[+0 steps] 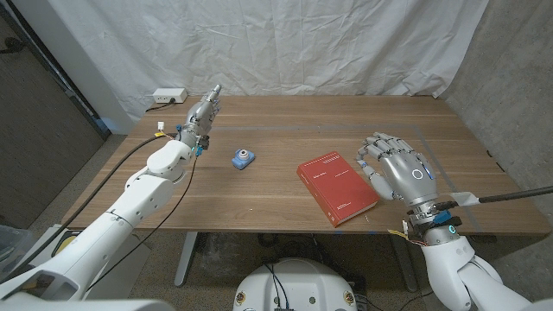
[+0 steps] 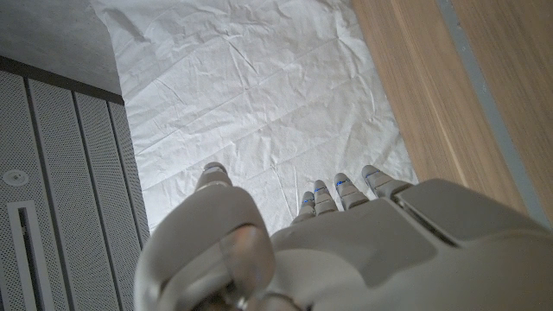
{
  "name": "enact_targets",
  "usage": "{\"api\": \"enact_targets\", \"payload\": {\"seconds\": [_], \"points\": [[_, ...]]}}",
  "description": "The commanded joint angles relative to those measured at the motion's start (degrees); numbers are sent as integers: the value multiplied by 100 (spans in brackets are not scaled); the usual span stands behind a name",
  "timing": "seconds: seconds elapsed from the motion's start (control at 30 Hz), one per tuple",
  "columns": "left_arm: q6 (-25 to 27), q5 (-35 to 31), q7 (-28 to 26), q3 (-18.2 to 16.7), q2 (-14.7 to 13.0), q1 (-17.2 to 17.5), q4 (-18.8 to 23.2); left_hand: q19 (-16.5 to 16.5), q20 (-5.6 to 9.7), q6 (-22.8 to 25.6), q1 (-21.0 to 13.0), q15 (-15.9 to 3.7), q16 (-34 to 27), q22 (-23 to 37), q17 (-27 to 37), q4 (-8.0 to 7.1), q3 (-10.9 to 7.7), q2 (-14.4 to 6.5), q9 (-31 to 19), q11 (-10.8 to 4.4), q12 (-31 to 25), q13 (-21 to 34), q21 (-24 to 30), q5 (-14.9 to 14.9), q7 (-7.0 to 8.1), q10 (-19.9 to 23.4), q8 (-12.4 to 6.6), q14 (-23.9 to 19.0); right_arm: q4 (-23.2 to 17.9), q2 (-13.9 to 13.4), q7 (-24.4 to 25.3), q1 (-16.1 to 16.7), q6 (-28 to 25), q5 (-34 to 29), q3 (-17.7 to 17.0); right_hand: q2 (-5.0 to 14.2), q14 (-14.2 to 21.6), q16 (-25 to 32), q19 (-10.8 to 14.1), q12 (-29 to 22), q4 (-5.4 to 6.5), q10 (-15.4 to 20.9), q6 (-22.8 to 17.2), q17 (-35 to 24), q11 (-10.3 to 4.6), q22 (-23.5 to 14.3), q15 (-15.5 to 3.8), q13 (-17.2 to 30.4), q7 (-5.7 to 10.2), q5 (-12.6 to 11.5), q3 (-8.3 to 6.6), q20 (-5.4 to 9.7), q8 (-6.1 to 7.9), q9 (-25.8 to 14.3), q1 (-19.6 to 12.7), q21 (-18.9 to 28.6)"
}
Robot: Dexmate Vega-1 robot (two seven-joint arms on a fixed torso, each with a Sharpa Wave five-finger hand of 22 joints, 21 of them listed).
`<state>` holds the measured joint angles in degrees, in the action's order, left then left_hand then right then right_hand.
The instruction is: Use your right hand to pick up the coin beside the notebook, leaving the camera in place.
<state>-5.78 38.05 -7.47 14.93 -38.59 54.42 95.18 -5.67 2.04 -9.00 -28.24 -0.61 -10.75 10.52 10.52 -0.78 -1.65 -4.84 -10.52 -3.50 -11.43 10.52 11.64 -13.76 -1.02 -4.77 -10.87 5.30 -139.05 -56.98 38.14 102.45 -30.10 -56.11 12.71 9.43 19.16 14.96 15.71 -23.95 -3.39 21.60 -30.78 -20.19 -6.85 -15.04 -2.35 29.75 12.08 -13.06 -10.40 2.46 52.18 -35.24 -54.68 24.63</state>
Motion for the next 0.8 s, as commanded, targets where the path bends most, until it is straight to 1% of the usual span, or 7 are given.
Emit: {"api": "enact_targets", "payload": {"seconds": [0.03,0.2,0.33,0.43,0.57,0.63,0.8], "points": [[57,51,68,-59,-117,21,1,-58,67,-28,-59,-20,-8,19,10,3,15,11,-14,-12,-6,9,22,6,-12,-16,-26,44,-345,417,-384,87,262,-228,-354,-34,41,-18,56,13,-10,80,-778,-12,-1,-8,-535,-3,8,3,-54,203,39,13,31,34],[128,81,10,-159,-250,163,180,-59,70,-36,-62,-19,-8,20,11,5,17,9,-14,-5,-9,9,22,6,-7,-10,-23,44,-317,570,-464,-33,490,-262,-396,-45,41,-24,53,19,-19,89,-799,-8,-2,-5,-533,-6,6,8,-60,180,41,41,30,41],[168,119,21,-223,-327,216,220,-60,68,-35,-65,-20,-8,19,11,7,18,8,-14,-2,-6,9,22,6,-10,-15,-24,44,-305,684,-520,-101,655,-267,-421,-57,44,-28,50,24,-26,102,-801,-4,-7,-1,-536,-8,8,13,-64,178,36,70,33,48],[141,144,33,-239,-309,224,180,-59,69,-37,-69,-19,-6,19,10,9,19,8,-14,-1,-6,9,23,6,-7,-17,-24,47,-292,775,-571,-157,741,-285,-419,-57,51,-28,44,25,-27,115,-800,-3,-18,1,-547,-9,17,15,-67,172,33,84,38,50],[102,139,100,-207,-282,173,98,-62,65,-36,-73,-16,-6,19,10,12,20,8,-14,-10,-6,9,22,6,-9,-15,-24,47,-289,863,-657,-185,794,-393,-407,-58,66,-24,43,28,-27,123,-805,-3,-8,3,-535,-10,16,18,-70,167,32,101,44,55],[120,150,150,-182,-272,107,42,-60,67,-35,-75,-19,-7,19,10,13,20,8,-14,-9,-6,9,23,6,-12,-18,-24,46,-291,907,-687,-186,788,-500,-375,-61,69,-24,40,32,-27,123,-805,-2,-23,4,-538,-11,16,21,-70,167,30,111,48,57],[70,120,237,-139,-236,-46,-60,-63,65,-35,-81,-14,-6,19,10,17,21,8,-14,-6,-7,9,22,5,-13,-15,-25,48,-304,1037,-724,-156,752,-699,-325,-59,61,-31,36,37,-26,135,-799,-1,6,8,-543,-13,19,27,-75,160,36,115,58,63]]}}
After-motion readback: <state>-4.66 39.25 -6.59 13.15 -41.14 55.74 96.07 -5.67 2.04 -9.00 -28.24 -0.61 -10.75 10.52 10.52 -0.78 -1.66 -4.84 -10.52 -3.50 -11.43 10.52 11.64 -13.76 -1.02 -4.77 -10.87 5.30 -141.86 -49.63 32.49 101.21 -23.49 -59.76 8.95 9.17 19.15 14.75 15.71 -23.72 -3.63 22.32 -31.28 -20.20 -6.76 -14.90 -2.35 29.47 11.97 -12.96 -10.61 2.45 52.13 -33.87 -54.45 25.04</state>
